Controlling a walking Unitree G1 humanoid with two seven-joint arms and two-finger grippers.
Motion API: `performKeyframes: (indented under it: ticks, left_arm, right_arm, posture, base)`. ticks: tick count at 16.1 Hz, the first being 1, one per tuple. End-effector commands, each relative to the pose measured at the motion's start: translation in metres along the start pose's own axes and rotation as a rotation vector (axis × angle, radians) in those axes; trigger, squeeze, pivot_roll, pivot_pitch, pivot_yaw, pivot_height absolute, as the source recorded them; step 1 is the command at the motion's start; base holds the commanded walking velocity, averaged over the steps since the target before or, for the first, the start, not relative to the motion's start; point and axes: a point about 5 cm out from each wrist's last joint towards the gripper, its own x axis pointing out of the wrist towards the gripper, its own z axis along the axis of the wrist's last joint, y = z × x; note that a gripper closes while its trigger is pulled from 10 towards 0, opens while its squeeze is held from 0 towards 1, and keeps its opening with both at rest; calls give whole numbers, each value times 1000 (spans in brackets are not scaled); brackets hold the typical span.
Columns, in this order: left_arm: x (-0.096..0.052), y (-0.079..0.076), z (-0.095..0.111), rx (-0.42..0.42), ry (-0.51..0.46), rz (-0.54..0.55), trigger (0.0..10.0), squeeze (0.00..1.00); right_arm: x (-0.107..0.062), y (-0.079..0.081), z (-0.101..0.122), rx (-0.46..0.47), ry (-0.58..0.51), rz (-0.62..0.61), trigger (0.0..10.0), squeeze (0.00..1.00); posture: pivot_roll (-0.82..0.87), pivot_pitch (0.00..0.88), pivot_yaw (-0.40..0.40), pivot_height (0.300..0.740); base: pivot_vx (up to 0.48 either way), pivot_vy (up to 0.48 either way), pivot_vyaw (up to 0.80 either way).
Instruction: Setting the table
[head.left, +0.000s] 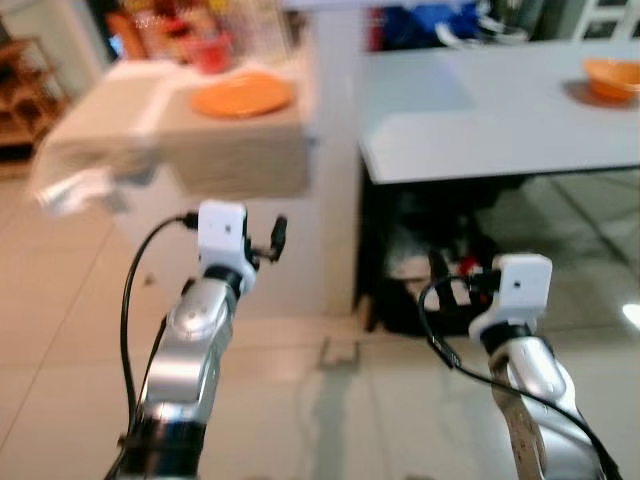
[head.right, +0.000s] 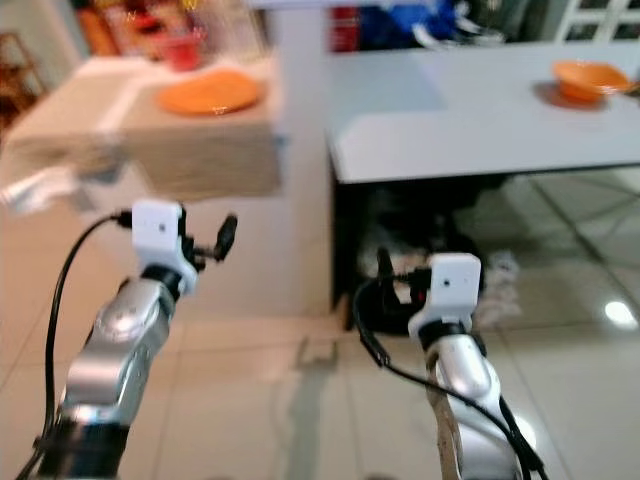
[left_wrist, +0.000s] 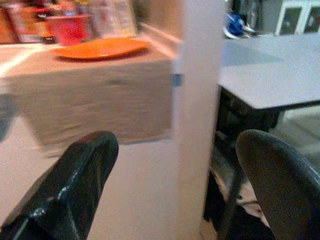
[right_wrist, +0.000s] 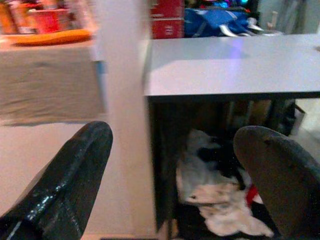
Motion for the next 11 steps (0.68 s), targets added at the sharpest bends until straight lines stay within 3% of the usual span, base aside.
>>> performKeyframes:
  ticks: [1, 4, 7, 11]
  left_arm:
    - [-1, 6, -5, 33, 25, 29, 10000, 0]
    - [-1, 5, -1, 19, -5, 19, 10000, 0]
    - [-1, 1, 5, 29, -39, -1, 10000, 0]
    - [1, -2, 7, 44, -53, -13, 10000, 0]
  right_arm:
    - [1, 7, 3, 12, -13, 28, 10000, 0]
    - [1, 8, 1, 6, -5, 36, 10000, 0]
    - [2, 8, 14, -53, -82, 39, 10000, 0]
    - [4, 5, 15, -63, -90, 31, 10000, 0]
  posture:
    - [-104, 0, 42, 727]
    - [-106, 0, 42, 727]
    - [-107, 0, 40, 727]
    - [-107, 0, 44, 727]
  base:
    - [0, 0, 0]
    - [0, 0, 0]
    - [442, 0, 0]
    - [453, 0, 0]
